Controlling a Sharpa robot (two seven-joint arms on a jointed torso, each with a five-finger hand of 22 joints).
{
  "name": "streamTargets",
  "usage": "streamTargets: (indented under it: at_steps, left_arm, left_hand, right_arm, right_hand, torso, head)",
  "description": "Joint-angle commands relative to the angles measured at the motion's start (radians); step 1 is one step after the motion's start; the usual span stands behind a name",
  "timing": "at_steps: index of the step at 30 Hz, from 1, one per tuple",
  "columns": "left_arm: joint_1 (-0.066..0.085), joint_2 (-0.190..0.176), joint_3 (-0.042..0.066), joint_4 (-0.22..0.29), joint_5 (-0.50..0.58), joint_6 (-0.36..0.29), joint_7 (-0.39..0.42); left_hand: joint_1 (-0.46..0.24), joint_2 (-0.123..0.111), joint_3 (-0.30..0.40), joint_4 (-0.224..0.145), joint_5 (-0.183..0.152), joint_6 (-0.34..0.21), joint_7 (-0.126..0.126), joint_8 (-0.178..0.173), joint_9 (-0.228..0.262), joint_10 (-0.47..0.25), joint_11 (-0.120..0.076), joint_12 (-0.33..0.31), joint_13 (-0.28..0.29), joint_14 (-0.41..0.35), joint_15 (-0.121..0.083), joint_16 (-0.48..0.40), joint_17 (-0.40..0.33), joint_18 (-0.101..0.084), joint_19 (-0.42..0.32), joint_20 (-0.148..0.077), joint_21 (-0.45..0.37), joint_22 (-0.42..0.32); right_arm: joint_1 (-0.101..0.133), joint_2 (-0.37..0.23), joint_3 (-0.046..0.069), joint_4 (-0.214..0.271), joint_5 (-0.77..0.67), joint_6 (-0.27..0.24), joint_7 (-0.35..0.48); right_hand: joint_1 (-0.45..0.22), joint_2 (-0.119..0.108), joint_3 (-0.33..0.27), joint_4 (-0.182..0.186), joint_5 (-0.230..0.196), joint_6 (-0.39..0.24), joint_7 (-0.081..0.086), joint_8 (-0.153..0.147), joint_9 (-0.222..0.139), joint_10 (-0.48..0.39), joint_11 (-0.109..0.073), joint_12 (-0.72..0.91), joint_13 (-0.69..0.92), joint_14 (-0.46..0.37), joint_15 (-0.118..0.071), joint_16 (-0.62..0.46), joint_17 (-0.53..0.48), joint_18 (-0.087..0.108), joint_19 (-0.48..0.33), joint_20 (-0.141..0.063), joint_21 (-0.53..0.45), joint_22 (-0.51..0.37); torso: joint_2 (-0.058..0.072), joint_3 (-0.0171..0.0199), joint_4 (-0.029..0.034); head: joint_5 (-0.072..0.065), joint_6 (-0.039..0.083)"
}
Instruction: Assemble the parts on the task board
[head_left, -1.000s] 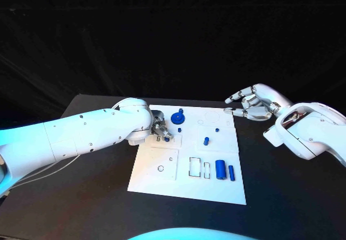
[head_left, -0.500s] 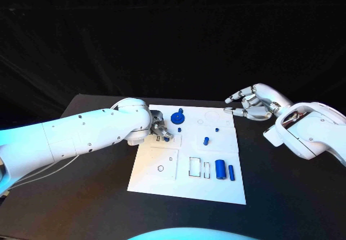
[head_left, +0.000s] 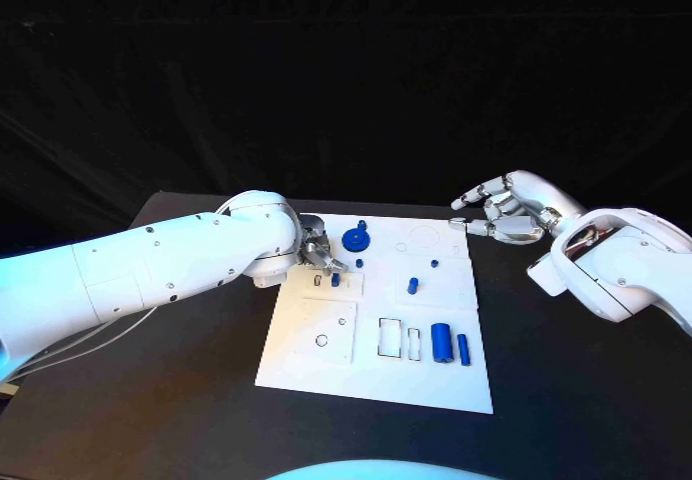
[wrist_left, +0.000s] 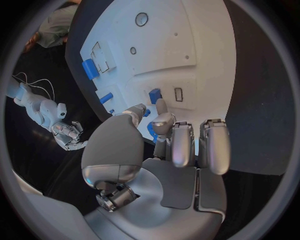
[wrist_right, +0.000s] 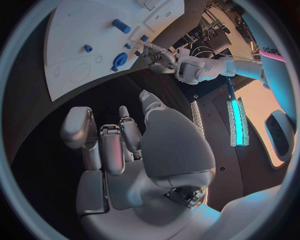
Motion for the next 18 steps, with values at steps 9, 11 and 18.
streamTargets:
  at_steps: [9, 11, 18]
  left_arm:
    - [0.057, -0.015, 0.035, -0.034, 0.038, 0.030, 0.001]
    - [0.071, -0.013, 0.038, -0.062, 0.046, 0.031, 0.004]
    - [0.088, 0.008, 0.040, -0.140, 0.059, 0.012, 0.012]
  left_hand:
    - [0.017, -0.003, -0.057, -0.002, -0.001, -0.035, 0.021, -0.036, -0.012, -0.045, 0.013, -0.044, -0.057, 0.047, 0.008, -0.004, 0.028, -0.006, -0.020, 0.001, -0.023, 0.003]
    - [0.028, 0.000, -0.078, -0.001, -0.001, -0.047, 0.030, -0.054, -0.024, -0.069, 0.021, -0.075, -0.095, 0.047, 0.014, -0.005, 0.027, -0.001, -0.034, 0.006, -0.037, -0.023]
    - [0.056, 0.009, -0.106, -0.001, 0.000, -0.056, 0.040, -0.086, -0.054, -0.083, 0.030, -0.086, -0.109, 0.047, 0.022, -0.005, 0.028, 0.000, -0.036, 0.012, -0.042, -0.027]
  right_arm:
    - [-0.001, 0.003, 0.000, -0.006, -0.010, -0.001, 0.001]
    - [-0.001, 0.003, 0.000, -0.007, -0.010, -0.001, 0.001]
    - [-0.001, 0.007, 0.000, -0.009, -0.010, 0.001, 0.002]
  right_hand:
    - [-0.009, 0.001, -0.006, 0.000, 0.004, -0.005, -0.003, 0.005, -0.002, -0.006, 0.003, -0.003, 0.009, 0.060, -0.006, -0.006, 0.078, 0.016, -0.004, -0.001, -0.004, -0.001]
    - [-0.009, 0.001, -0.006, 0.000, 0.004, -0.005, -0.003, 0.005, -0.002, -0.006, 0.003, -0.003, 0.009, 0.060, -0.006, -0.005, 0.078, 0.016, -0.004, -0.001, -0.004, -0.001]
    - [-0.009, 0.001, -0.006, 0.000, 0.004, -0.005, -0.003, 0.005, -0.002, -0.005, 0.003, -0.002, 0.010, 0.061, -0.006, -0.004, 0.080, 0.015, -0.004, -0.001, -0.003, -0.001]
  torso:
    - [0.000, 0.0006, -0.0013]
    - [0.000, 0.0006, 0.0003]
    - [0.002, -0.0002, -0.0016]
  head:
    - [0.004, 0.007]
    - [0.004, 0.006]
    - [0.009, 0.010]
